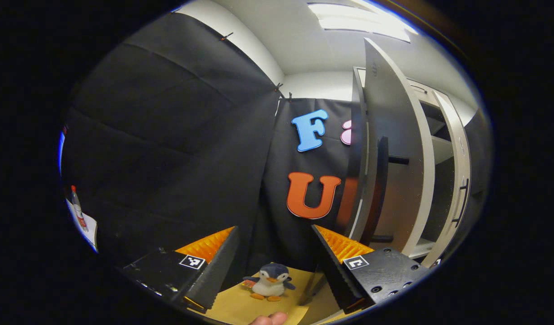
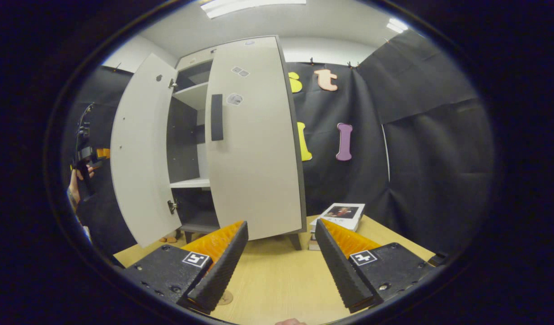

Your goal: Grasp the bottle in the cabinet with the left hand and place it on the coaster, then close the right door with the right hand and the left door with the left hand.

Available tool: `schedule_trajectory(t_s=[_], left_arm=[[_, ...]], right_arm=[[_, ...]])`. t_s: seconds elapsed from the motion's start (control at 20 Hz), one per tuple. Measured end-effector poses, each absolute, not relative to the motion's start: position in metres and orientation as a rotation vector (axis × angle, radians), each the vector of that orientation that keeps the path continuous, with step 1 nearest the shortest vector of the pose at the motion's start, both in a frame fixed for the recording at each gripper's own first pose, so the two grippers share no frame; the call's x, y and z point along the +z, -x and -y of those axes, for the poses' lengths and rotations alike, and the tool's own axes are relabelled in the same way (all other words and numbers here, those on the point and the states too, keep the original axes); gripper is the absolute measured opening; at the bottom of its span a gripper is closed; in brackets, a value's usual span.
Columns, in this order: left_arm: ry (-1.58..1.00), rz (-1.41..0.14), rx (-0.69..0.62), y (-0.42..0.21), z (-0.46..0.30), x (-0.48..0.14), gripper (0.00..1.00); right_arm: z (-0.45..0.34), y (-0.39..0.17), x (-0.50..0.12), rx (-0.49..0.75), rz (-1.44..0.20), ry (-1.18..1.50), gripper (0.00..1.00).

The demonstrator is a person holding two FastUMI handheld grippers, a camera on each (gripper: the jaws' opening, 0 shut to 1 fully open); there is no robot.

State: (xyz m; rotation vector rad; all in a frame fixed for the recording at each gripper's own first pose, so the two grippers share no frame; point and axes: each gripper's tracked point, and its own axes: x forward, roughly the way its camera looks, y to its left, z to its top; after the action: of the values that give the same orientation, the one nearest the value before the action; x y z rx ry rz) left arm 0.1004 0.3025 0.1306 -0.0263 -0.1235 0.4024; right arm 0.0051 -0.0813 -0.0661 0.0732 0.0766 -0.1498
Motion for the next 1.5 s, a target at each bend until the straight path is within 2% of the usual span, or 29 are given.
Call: schedule_trajectory(t_s=[0.15,0.25,0.3,0.35,0.4,0.45,0.55,0.6,0.7,0.75,0.8,0.85,0.95,1.0,1.05,1.3,1.5], left_arm=[[-0.011,0.135,0.417,-0.099,-0.295,0.138,0.95],[-0.041,0.145,0.411,-0.101,-0.289,0.144,0.94],[-0.057,0.14,0.392,-0.103,-0.283,0.145,0.99],[-0.071,0.135,0.365,-0.105,-0.275,0.145,0.93],[-0.074,0.13,0.339,-0.108,-0.267,0.145,0.99],[-0.064,0.128,0.307,-0.11,-0.255,0.144,0.93],[-0.039,0.127,0.247,-0.112,-0.228,0.138,0.93],[-0.037,0.134,0.223,-0.115,-0.215,0.137,0.93],[-0.039,0.144,0.177,-0.124,-0.189,0.136,0.93],[-0.035,0.142,0.152,-0.131,-0.177,0.134,0.99],[-0.026,0.136,0.127,-0.138,-0.168,0.131,0.93],[-0.014,0.133,0.107,-0.144,-0.159,0.129,0.99],[0.013,0.135,0.078,-0.148,-0.144,0.129,0.99],[0.023,0.146,0.071,-0.148,-0.141,0.131,0.95],[0.026,0.16,0.067,-0.148,-0.139,0.136,0.99],[0.034,0.178,0.046,-0.137,-0.127,0.152,0.99],[-0.016,0.198,0.081,-0.119,-0.131,0.162,1.0]], right_arm=[[0.093,-0.001,-0.067,-0.17,-0.074,-0.09,0.98],[0.1,0.003,-0.068,-0.183,-0.072,-0.111,0.94],[0.103,0.005,-0.07,-0.188,-0.073,-0.119,0.98],[0.106,0.005,-0.07,-0.193,-0.072,-0.122,0.98],[0.108,0.006,-0.07,-0.196,-0.07,-0.119,0.94],[0.109,0.005,-0.069,-0.196,-0.069,-0.113,0.98],[0.113,0.002,-0.063,-0.197,-0.063,-0.104,0.98],[0.114,0.002,-0.059,-0.197,-0.052,-0.105,0.94],[0.115,0.003,-0.049,-0.198,-0.03,-0.1,0.98],[0.117,0.005,-0.046,-0.203,-0.02,-0.092,0.98],[0.118,0.007,-0.045,-0.206,-0.014,-0.084,0.98],[0.121,0.008,-0.043,-0.212,-0.011,-0.079,0.98],[0.124,0.014,-0.046,-0.226,-0.018,-0.073,0.98],[0.127,0.016,-0.046,-0.235,-0.018,-0.072,0.98],[0.129,0.018,-0.046,-0.242,-0.017,-0.072,0.98],[0.127,0.023,-0.049,-0.251,-0.018,-0.079,0.98],[0.119,0.015,-0.053,-0.214,-0.033,-0.092,0.98]])
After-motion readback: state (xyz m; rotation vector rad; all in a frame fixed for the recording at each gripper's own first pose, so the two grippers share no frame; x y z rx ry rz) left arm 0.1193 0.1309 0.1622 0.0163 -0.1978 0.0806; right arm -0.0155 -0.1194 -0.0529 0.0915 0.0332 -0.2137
